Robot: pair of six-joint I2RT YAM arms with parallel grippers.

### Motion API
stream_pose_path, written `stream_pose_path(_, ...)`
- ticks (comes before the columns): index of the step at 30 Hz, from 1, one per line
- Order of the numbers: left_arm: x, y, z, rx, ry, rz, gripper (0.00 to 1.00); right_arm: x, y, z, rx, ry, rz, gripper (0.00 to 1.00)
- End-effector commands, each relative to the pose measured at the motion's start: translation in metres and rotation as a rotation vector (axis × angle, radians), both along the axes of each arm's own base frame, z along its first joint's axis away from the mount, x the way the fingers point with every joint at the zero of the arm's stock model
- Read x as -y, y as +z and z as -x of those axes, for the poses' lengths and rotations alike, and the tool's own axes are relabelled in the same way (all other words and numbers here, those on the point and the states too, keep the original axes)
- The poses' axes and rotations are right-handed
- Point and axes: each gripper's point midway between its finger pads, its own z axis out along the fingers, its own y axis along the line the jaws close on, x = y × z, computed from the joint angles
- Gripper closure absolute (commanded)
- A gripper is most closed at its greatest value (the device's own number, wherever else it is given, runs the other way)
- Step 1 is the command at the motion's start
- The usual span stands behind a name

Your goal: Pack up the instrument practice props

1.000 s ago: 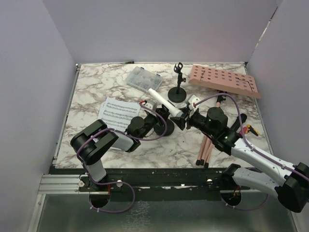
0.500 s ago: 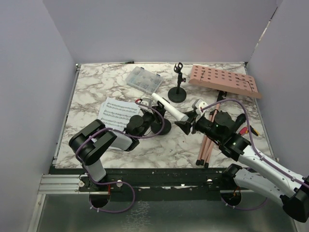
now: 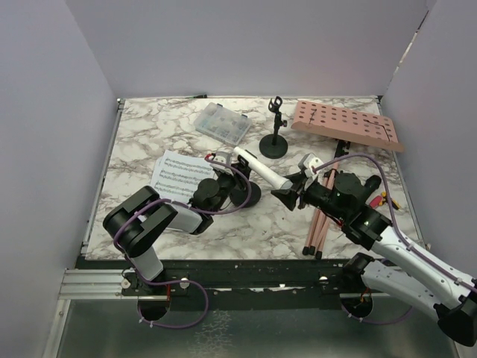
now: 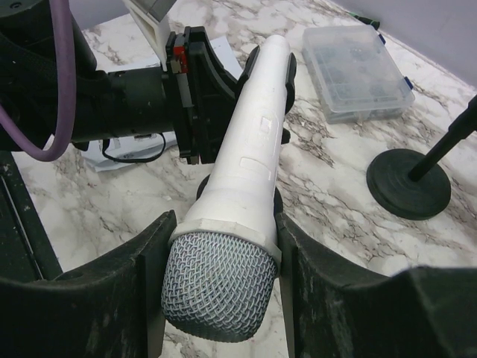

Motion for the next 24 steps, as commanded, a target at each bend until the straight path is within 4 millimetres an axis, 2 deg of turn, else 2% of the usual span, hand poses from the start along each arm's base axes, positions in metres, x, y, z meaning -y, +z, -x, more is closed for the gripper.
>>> stream_pose_path(1, -0.084, -0.064, -0.026, -0.157, 0.344, -0.184, 1.0, 0.008, 0.039, 0.015, 0.056, 0.018, -0.044, 1.0)
stream_pose_path(10, -0.085, -0.066, -0.025, -0.153, 0.336, -0.208, 0.99, 0.035, 0.04, 0.031, 0.017, -0.051, -0.055, 0.99)
stream_pose_path(18, -0.065, -0.053, -0.014, -0.087, 0.236, -0.269, 0.88, 0.059, 0.049, 0.04, 0.017, -0.121, -0.048, 0.99)
stream_pose_path(24, -0.05, -0.045, 0.001, -0.048, 0.151, -0.287, 0.79, 0.067, 0.057, 0.04, 0.038, -0.154, -0.057, 0.99)
